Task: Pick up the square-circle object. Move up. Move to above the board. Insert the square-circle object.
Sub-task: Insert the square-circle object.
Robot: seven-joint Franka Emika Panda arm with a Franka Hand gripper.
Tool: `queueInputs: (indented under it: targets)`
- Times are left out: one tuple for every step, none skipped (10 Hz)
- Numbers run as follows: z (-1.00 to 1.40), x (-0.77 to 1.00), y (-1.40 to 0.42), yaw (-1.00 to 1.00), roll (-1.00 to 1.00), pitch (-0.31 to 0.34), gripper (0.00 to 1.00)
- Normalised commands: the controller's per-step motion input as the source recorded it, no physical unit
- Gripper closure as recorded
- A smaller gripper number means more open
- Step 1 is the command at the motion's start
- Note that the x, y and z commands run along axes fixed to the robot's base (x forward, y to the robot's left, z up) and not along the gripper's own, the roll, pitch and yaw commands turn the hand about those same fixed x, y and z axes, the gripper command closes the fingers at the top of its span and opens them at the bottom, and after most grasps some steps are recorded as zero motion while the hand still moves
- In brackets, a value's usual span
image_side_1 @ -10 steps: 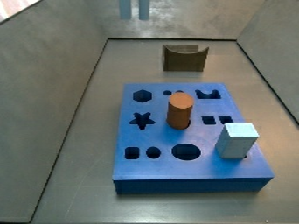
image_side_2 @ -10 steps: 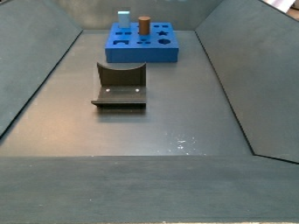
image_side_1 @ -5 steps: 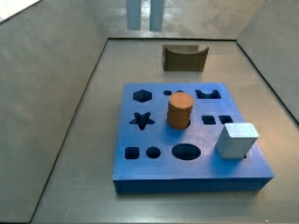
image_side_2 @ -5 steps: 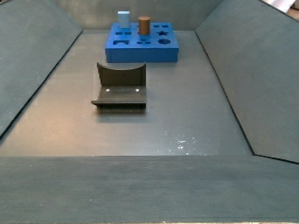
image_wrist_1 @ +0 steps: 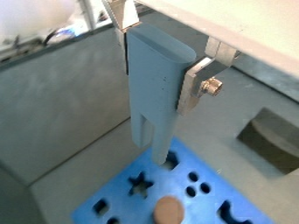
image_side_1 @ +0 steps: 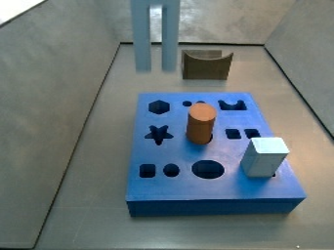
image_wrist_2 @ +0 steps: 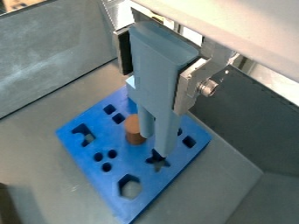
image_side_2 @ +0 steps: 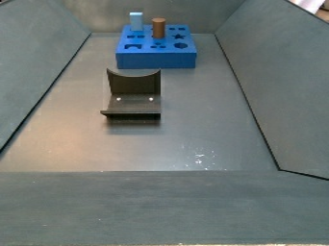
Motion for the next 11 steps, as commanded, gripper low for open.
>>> queueInputs:
  targets:
    - [-0.53,0.03,-0.77,0.27,0.17,-0.261,1.00]
    - [-0.61,0.33,-0.76,0.06,0.21,-0.176,1.00]
    - [-0.70,0.37,-0.77,0.00,0.23,-0.131,1.00]
    - [-0.67,0.39,-0.79,0.00,0.24,-0.111,1.00]
    - [-0.64,0.34,-0.80,0.01,0.26,-0.086,1.00]
    - [-0.41,0.37,-0.64,0.00,0.25,-0.044,1.00]
    - [-0.32,0.28,-0.48,0.00,0.26,0.000,1.00]
    - [-0.37,0.05,-0.53,0.00,0.25,-0.004,1.00]
    - [-0.21,0.00,-0.48,0.03,0.28,0.000,1.00]
    - [-0.11,-0.11,-0.35,0.03,0.28,0.000,1.00]
    - [-0.05,-0.09,-0.36,0.07,0.26,0.000,1.00]
